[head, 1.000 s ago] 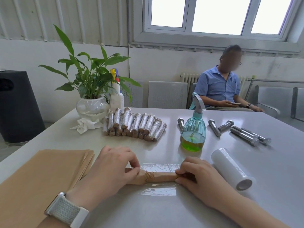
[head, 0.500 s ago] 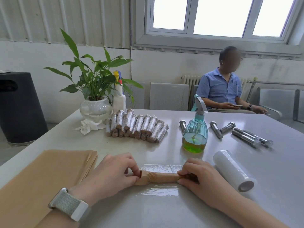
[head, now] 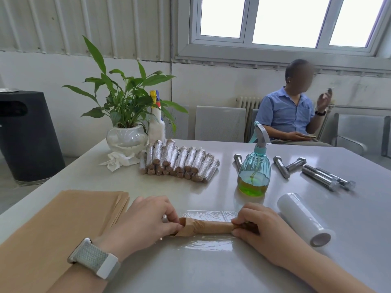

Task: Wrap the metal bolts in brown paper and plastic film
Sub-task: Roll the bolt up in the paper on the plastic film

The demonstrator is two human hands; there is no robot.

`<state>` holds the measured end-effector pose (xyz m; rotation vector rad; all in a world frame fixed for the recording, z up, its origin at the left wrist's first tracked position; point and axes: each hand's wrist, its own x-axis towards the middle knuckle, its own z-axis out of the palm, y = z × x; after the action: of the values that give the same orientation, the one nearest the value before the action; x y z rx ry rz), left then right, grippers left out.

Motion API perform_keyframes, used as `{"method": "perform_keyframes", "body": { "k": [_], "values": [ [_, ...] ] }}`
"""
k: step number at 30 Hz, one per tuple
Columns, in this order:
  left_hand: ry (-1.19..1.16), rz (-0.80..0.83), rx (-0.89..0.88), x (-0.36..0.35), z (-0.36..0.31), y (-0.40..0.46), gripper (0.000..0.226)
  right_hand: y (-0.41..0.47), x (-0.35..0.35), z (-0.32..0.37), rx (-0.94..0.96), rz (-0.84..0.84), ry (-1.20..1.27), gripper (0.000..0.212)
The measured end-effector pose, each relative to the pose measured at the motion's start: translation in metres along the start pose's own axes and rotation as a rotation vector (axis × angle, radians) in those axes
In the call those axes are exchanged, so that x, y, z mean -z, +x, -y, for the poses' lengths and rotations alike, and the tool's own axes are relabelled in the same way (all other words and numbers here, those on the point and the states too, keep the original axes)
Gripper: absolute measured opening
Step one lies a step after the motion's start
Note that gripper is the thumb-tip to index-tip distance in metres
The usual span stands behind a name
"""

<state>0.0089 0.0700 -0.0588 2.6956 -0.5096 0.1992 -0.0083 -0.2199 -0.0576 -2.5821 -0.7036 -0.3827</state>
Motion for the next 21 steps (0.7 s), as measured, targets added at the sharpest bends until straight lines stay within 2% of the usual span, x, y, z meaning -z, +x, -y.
{"method": "perform_keyframes", "body": {
  "k": [7,10,12,14,18,21],
  "values": [
    [0.029,-0.047,0.126,0.015,0.014,-0.006,0.019,0.000,-0.001,-0.001,0.000,-0.005,0.004,0.011],
    [-0.244,-0.095,0.042,0.021,0.009,-0.009,0.008,-0.001,-0.001,-0.002,0.003,0.002,0.004,0.011],
    [-0.342,-0.014,-0.043,0.021,-0.002,-0.010,0.021,0.000,-0.001,-0.002,0.003,0.002,0.002,0.011],
    [-0.315,0.059,-0.098,0.017,-0.008,-0.008,0.029,0.001,-0.001,-0.002,0.004,-0.002,0.001,0.011],
    [-0.277,0.063,-0.109,0.012,-0.008,-0.005,0.015,0.001,-0.001,-0.002,0.003,0.001,0.001,0.011],
    [-0.329,0.063,-0.083,0.011,-0.007,-0.005,0.016,0.001,-0.001,-0.002,0.004,0.005,0.004,0.011]
  ]
}}
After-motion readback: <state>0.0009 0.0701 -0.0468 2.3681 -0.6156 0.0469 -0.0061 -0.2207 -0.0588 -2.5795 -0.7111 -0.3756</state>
